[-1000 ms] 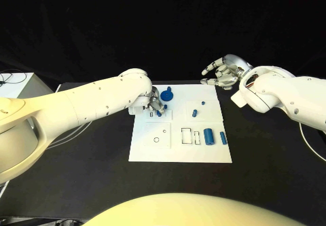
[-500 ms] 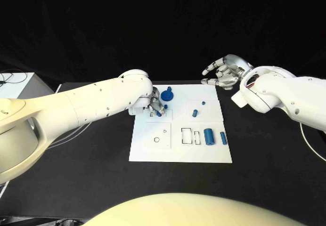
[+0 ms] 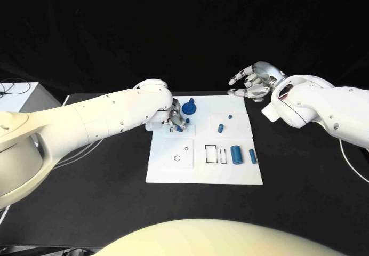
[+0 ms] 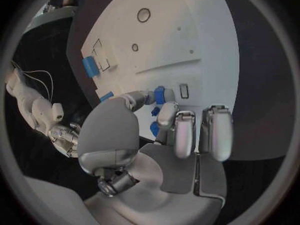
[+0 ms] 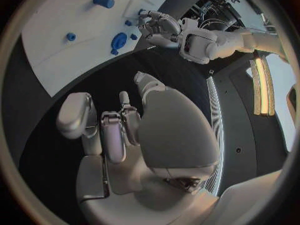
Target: Assemble the parts on the task board
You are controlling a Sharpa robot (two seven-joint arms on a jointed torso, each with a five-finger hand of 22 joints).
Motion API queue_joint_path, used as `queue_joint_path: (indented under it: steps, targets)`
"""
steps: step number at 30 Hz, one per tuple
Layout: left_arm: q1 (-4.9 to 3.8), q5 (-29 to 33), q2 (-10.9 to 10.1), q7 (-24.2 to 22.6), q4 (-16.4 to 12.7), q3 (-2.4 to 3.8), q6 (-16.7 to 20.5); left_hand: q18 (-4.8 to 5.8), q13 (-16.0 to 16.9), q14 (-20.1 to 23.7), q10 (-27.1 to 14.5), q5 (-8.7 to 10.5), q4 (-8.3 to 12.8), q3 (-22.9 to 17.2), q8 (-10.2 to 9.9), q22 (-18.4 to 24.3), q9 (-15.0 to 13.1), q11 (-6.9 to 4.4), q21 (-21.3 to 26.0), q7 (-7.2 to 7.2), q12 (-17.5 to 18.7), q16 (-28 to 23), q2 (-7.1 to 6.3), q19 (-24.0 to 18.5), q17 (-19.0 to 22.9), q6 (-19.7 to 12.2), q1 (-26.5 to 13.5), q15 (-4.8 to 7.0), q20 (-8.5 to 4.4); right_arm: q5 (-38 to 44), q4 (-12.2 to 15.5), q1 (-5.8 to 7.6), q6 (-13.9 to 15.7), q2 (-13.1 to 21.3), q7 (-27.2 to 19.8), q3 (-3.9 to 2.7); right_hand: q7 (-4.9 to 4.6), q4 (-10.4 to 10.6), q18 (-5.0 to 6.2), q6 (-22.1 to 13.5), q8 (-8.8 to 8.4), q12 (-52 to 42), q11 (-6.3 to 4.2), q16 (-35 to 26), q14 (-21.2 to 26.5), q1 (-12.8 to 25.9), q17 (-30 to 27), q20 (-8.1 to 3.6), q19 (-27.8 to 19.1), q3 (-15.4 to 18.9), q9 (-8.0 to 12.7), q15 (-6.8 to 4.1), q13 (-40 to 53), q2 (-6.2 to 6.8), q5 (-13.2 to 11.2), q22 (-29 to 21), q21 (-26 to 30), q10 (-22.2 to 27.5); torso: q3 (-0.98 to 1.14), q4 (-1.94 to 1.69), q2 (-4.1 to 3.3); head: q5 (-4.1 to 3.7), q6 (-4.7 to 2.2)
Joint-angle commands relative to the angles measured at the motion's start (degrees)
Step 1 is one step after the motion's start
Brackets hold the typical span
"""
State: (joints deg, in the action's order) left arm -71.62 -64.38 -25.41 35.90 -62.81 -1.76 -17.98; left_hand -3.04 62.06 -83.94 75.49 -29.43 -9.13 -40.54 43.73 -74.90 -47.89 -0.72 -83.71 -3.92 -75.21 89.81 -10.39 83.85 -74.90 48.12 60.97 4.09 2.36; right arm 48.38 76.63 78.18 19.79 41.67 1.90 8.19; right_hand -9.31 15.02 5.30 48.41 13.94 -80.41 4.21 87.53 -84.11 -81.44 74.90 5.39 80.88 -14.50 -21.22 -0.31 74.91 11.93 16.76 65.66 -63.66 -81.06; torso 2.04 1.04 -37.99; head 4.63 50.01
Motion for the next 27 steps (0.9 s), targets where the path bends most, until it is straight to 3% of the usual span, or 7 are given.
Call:
queue_joint_path:
  steps: [1, 5, 10, 22, 23, 25, 27]
  targets:
    - [0.40, 1.2, -0.1, 0.1, 0.1, -0.25, 0.2, 0.52, -0.2, -6.1, 0.0, 0.80, 5.2, -3.5, -0.6, -4.9, -0.1, -0.66, 0.0, 1.32, 0.1, 0.2, -1.17, 0.8, -15.1, 0.7, -2.6, 0.50, -0.54, 0.5, 0.1, -0.02, -0.5, 0.0, -0.4, -0.02, 0.02, 0.0, 0.55, -0.4, 0.16, 0.2, 0.09, -0.2, -4.5, 0.3, 9.1, 0.04, -0.5, -0.2, -0.1, 0.08, 4.0, 0.33, 0.2, -0.1, 0.3, 0.5, 0.04, 0.02, 0.01, -0.03, -0.01]
    - [0.40, 1.6, -0.1, 0.1, 0.2, -0.26, 0.5, 0.53, -0.1, -6.1, -0.3, 1.23, 1.5, 3.3, -1.9, -4.9, 0.5, -0.77, 0.1, 1.42, 0.1, 0.2, -1.85, 0.9, -15.1, 1.7, -4.0, 0.66, -0.76, 0.5, 0.1, -0.02, -0.5, 0.0, -0.4, -0.02, 0.01, 0.1, 0.57, -0.4, 0.15, 0.3, 0.09, -0.3, -4.5, 0.4, 9.0, 0.04, -0.5, -0.2, -0.1, 0.08, 4.0, 0.34, 0.2, -0.2, 0.4, 0.6, 0.05, 0.04, 0.02, -0.02, -0.01]
    - [0.40, 1.8, -0.1, 0.1, 0.4, -0.26, 0.7, 0.51, -0.2, -6.1, -0.5, 1.52, -1.1, 8.0, -2.7, -4.8, 0.6, -0.65, 0.3, 1.29, 0.2, 0.2, -2.29, 0.9, -15.1, 2.2, -4.1, 0.59, -0.74, 0.5, 0.1, -0.02, -0.6, 0.0, -0.5, -0.02, -0.03, 0.1, 0.69, -0.7, 0.07, 0.6, 0.12, -0.5, -4.4, 0.5, 8.5, 0.05, -0.7, -0.2, 0.0, 0.10, 3.6, 0.41, 0.2, -0.7, 1.0, 0.9, 0.02, 0.03, 0.01, -0.08, -0.01]
    - [0.40, 2.0, -0.2, 0.1, 0.5, -0.26, 1.1, 0.49, 0.1, -6.1, -0.4, 2.86, -3.4, 12.7, -3.2, -4.7, 0.6, -0.62, 0.4, 1.27, 0.0, 0.2, -2.46, 0.9, -15.1, 2.6, -3.1, 0.55, -0.72, 0.5, 0.1, -0.02, -0.6, 0.0, -0.5, -0.02, -0.03, 0.1, 0.69, -0.7, 0.07, 0.6, 0.12, -0.5, -4.4, 0.5, 8.5, 0.05, -0.7, -0.2, 0.0, 0.10, 3.6, 0.41, 0.2, -0.7, 1.0, 0.9, -0.02, 0.01, -0.01, -0.10, -0.01]
    - [0.40, 1.9, -0.2, 0.1, 0.5, -0.26, 1.2, 0.49, 0.2, -6.1, -0.4, 3.20, -3.7, 13.0, -3.2, -4.8, 0.5, -0.62, 0.4, 1.28, 0.0, 0.2, -2.46, 0.9, -15.1, 2.6, -2.9, 0.56, -0.72, 0.5, 0.1, -0.02, -0.6, 0.0, -0.5, -0.02, -0.03, 0.1, 0.69, -0.7, 0.07, 0.6, 0.12, -0.5, -4.4, 0.5, 8.5, 0.05, -0.7, -0.2, 0.0, 0.10, 3.6, 0.41, 0.2, -0.7, 1.0, 0.9, -0.01, 0.02, -0.01, -0.08, -0.01]
    - [0.40, 1.8, -0.2, 0.1, 0.5, -0.26, 1.4, 0.50, 0.2, -6.1, -0.4, 7.72, -4.7, 14.5, -3.4, -4.8, 0.5, -0.66, 0.4, 1.28, 0.0, 0.2, -2.09, 0.9, -15.1, 2.7, -2.1, 0.55, -0.73, 0.5, 0.1, -0.02, -0.6, 0.0, -0.5, -0.02, -0.03, 0.1, 0.69, -0.7, 0.07, 0.6, 0.12, -0.5, -4.4, 0.5, 8.5, 0.05, -0.7, -0.2, 0.0, 0.10, 3.6, 0.41, 0.2, -0.7, 1.0, 0.9, -0.01, 0.00, -0.02, -0.10, -0.01]
    - [0.40, 1.7, -0.3, 0.1, 0.5, -0.26, 1.5, 0.51, 0.4, -6.1, -0.3, 9.27, -5.6, 15.5, -3.5, -4.8, 0.4, -0.61, 0.4, 1.26, -0.1, 0.2, -2.06, 0.9, -15.1, 2.7, -1.4, 0.55, -0.73, 0.5, 0.1, -0.02, -0.6, 0.0, -0.5, -0.02, -0.03, 0.1, 0.69, -0.7, 0.07, 0.6, 0.12, -0.5, -4.4, 0.5, 8.5, 0.05, -0.7, -0.2, 0.0, 0.10, 3.6, 0.41, 0.2, -0.7, 1.0, 0.9, -0.01, 0.01, -0.02, -0.11, -0.01]
